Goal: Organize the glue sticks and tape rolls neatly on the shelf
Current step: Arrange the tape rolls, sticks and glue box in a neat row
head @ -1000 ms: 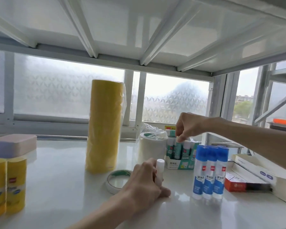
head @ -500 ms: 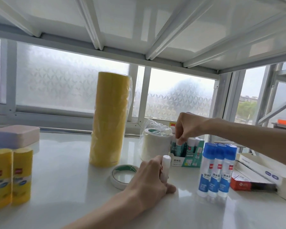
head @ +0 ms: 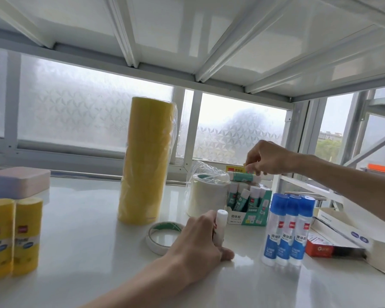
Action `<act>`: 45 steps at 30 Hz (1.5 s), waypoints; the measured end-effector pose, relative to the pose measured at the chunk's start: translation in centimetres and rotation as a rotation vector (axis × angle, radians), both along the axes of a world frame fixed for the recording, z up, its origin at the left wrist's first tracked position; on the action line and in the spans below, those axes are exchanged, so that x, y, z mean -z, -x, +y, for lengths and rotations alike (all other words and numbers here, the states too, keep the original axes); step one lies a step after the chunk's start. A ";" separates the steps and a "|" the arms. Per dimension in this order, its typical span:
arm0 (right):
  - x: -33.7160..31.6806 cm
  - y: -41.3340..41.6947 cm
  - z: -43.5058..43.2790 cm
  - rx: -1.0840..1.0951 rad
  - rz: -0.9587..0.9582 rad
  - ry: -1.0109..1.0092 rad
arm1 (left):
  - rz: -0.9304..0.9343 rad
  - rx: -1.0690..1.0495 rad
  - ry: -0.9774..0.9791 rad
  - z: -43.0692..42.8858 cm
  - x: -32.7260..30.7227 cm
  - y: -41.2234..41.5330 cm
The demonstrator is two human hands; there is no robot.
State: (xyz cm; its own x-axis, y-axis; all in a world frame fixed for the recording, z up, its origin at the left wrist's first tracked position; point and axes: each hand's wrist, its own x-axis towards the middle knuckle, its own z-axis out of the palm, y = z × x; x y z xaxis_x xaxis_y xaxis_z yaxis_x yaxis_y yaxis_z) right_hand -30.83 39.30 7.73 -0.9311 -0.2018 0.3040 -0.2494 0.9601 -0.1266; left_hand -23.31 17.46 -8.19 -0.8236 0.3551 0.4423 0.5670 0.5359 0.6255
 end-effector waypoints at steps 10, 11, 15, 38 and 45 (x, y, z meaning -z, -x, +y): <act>1.0 1.0 1.6 0.100 -0.098 -0.051 | -0.028 0.010 -0.004 -0.1 0.1 0.0; 1.2 1.0 1.4 0.095 -0.115 -0.057 | -0.033 0.010 -0.004 -0.1 0.1 0.0; 1.7 1.2 1.2 0.108 -0.133 -0.064 | -0.031 0.010 -0.033 -0.1 -0.2 -0.4; -2.2 -4.0 3.8 0.050 0.201 0.477 | 0.099 -0.024 0.561 8.1 -14.2 6.3; -2.1 -3.1 4.2 0.037 0.209 0.481 | 0.120 0.067 0.449 10.5 -10.9 9.1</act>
State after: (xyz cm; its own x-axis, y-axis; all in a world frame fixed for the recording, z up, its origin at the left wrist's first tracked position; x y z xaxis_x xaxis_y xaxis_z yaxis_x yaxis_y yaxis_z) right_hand -27.73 43.49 9.87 -0.8446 0.0379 0.5340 -0.2835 0.8144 -0.5063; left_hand -32.42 27.93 2.74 -0.7450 0.5835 0.3234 0.6635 0.6983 0.2685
